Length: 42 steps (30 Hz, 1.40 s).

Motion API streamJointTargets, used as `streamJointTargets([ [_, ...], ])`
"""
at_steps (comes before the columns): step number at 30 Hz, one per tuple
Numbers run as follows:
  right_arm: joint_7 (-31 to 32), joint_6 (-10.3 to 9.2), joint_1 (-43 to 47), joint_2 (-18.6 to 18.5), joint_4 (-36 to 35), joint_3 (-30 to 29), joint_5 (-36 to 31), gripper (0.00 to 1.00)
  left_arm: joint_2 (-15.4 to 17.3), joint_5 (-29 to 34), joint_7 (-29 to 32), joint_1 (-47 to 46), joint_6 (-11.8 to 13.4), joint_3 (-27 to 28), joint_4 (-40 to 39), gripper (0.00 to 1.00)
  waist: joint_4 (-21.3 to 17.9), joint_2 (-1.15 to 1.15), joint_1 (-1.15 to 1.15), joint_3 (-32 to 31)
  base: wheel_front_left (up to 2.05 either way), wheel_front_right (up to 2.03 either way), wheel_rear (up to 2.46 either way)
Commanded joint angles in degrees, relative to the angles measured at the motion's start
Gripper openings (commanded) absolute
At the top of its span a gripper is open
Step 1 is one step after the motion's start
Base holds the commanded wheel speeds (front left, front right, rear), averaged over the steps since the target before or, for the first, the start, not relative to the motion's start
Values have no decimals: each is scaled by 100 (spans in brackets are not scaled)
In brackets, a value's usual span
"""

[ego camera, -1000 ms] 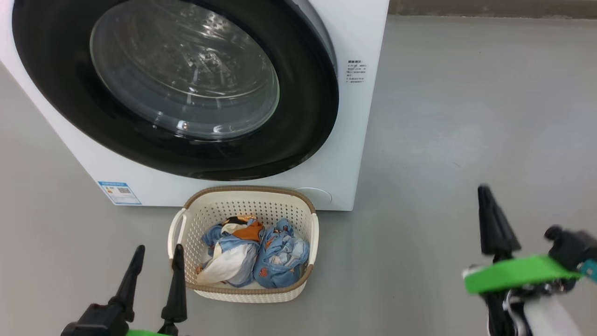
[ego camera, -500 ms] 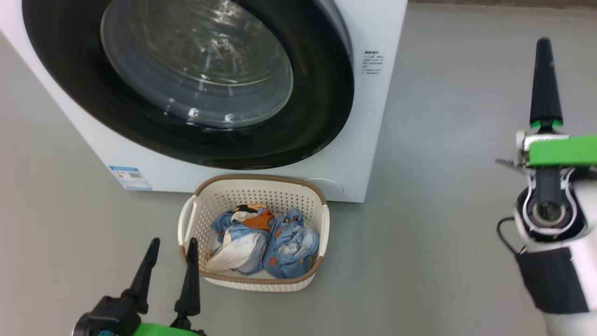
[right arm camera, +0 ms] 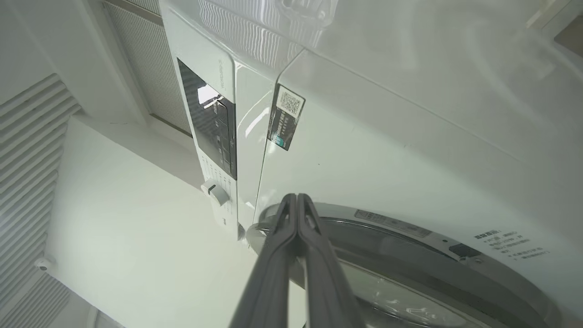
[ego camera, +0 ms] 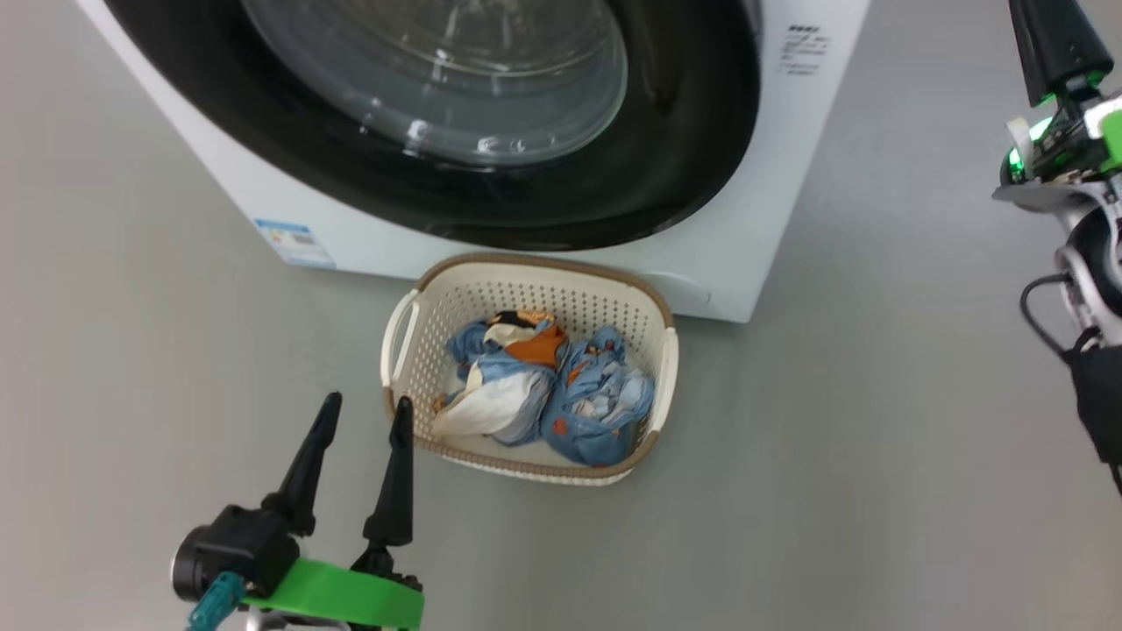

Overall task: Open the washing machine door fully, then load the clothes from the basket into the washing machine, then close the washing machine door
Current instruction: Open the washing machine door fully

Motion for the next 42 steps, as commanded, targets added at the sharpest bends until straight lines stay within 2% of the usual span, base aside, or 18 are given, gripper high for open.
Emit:
streamJointTargets([
  [1, 274, 33, -180, -52, -84, 41, 108, 0, 52, -71, -37, -200, -11, 127, -124, 100, 283, -1, 0, 328, 0, 0, 0],
  [10, 1961, 33, -867, -190, 638, -179, 473, 0, 52, -178, -37, -464, -6, -50, -115, 100, 509, -1, 0, 821, 0, 0, 0],
  [11, 2315, 33, -1017, -197, 818, -178, 503, 0, 52, -208, -37, -496, 2, -74, -120, 100, 542, -1, 0, 904, 0, 0, 0],
  [15, 2884, 33, -1316, -174, 1185, -180, 545, 0, 52, -273, -37, -559, 25, -143, -134, 100, 597, -1, 0, 1068, 0, 0, 0],
  [24, 3385, 33, -1853, -69, 1555, -154, 328, 0, 52, -398, -37, -758, 55, -262, -168, 100, 679, -1, 0, 1401, 0, 0, 0],
  [42, 3637, 33, -2049, 119, 1504, -92, -99, 0, 52, -561, -37, -1008, 124, -474, -169, 100, 783, -1, 0, 1644, 0, 0, 0],
])
